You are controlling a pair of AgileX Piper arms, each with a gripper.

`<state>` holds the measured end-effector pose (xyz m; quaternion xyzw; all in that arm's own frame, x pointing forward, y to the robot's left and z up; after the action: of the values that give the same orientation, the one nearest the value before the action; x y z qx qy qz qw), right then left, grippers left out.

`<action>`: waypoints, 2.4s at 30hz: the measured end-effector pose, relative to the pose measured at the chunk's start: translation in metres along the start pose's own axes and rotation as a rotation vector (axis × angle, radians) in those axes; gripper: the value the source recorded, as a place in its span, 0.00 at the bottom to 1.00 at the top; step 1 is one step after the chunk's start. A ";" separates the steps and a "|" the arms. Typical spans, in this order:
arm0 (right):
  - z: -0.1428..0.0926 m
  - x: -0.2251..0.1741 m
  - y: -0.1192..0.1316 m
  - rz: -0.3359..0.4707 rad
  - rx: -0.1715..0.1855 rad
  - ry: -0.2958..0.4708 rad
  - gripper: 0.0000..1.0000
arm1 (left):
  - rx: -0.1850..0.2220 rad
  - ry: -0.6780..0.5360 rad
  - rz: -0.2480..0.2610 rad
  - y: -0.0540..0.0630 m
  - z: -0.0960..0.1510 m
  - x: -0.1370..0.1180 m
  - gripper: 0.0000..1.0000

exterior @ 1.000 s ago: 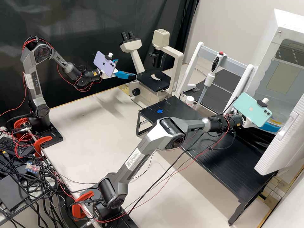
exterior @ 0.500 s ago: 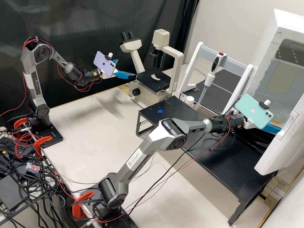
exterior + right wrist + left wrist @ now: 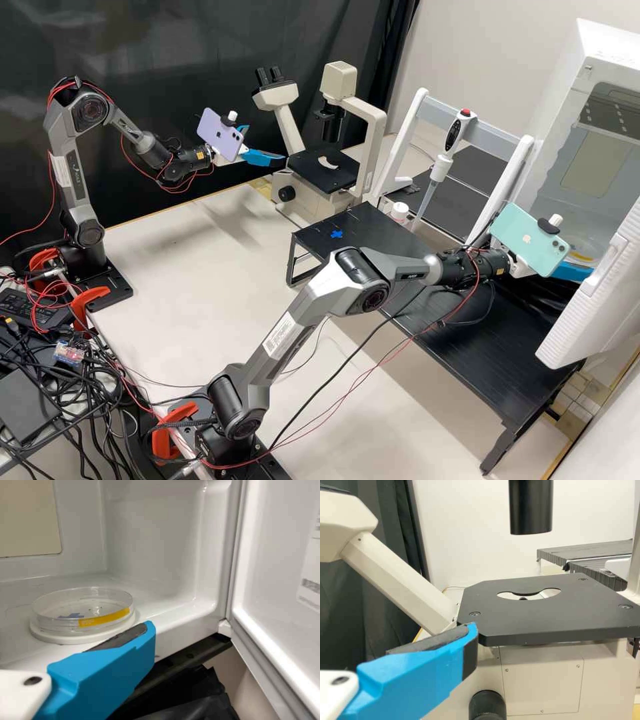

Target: Move the petri dish to the microscope

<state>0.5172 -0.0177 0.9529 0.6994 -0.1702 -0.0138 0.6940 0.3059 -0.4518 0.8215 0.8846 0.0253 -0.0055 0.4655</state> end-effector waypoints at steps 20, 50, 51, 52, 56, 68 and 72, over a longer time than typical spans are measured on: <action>0.006 -0.003 -0.002 -0.013 0.003 -0.002 1.00 | 0.000 0.000 0.000 0.000 0.000 0.000 1.00; -0.016 0.004 0.031 -0.029 -0.038 0.061 1.00 | 0.000 0.000 0.000 0.000 0.000 0.000 1.00; -0.018 0.005 0.033 -0.025 -0.040 0.065 1.00 | 0.000 0.000 0.000 0.000 0.000 0.000 1.00; -0.019 0.006 0.034 -0.018 -0.042 0.071 1.00 | 0.000 0.000 0.000 0.000 0.000 0.000 1.00; -0.023 0.010 0.038 0.005 -0.052 0.085 1.00 | 0.000 0.000 0.000 0.000 0.000 0.000 1.00; -0.010 0.025 0.026 -0.033 -0.048 0.029 1.00 | 0.000 0.000 0.000 0.000 0.000 0.000 1.00; -0.006 0.029 0.022 -0.032 -0.047 0.019 1.00 | 0.000 0.000 0.000 0.000 0.000 0.000 1.00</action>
<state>0.5412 -0.0190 0.9808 0.6859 -0.1517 -0.0222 0.7114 0.3059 -0.4518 0.8215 0.8846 0.0253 -0.0055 0.4655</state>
